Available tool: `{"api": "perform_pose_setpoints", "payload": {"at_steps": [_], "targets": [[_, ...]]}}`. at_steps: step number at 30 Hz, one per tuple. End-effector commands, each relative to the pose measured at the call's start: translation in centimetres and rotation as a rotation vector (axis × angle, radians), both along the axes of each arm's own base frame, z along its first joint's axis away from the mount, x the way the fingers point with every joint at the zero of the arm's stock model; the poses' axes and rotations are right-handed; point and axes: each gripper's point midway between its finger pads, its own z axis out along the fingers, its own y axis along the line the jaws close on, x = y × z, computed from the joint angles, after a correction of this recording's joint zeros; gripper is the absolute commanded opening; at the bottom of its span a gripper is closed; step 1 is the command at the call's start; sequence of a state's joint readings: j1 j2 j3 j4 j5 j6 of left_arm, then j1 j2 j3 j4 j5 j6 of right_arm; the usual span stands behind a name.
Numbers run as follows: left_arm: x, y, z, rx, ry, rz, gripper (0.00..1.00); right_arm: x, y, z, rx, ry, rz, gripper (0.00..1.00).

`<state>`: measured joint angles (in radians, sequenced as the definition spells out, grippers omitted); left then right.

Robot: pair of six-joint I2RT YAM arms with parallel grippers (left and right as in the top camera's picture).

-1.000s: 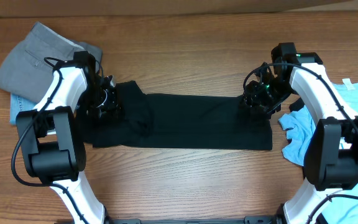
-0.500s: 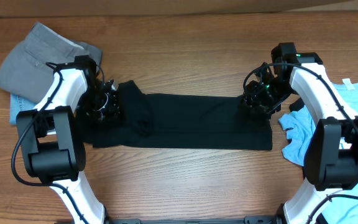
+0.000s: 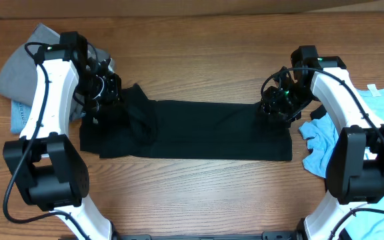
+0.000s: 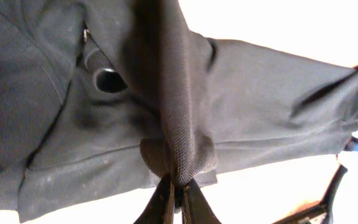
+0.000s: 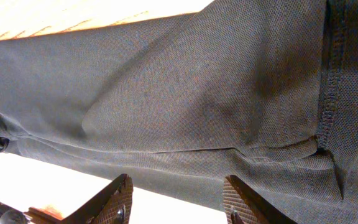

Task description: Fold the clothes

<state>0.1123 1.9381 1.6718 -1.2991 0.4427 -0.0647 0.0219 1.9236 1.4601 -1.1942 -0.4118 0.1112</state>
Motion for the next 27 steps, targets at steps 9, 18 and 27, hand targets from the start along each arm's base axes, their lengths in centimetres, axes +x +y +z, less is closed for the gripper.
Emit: {"api": "perform_pose_setpoints", "payload": {"at_steps": [9, 18, 27], "targets": [[-1.5, 1.2, 1.4, 0.05, 0.021, 0.002, 0.04, 0.5, 0.2, 0.7, 0.009, -0.031, 0.007, 0.51], [-3.3, 0.7, 3.0, 0.035, 0.025, -0.05, 0.04, 0.5, 0.1, 0.7, 0.006, -0.031, 0.008, 0.51], [-6.1, 5.4, 5.2, 0.307, 0.058, 0.069, 0.04, 0.5, -0.1, 0.6, -0.006, -0.031, 0.008, 0.51]]}}
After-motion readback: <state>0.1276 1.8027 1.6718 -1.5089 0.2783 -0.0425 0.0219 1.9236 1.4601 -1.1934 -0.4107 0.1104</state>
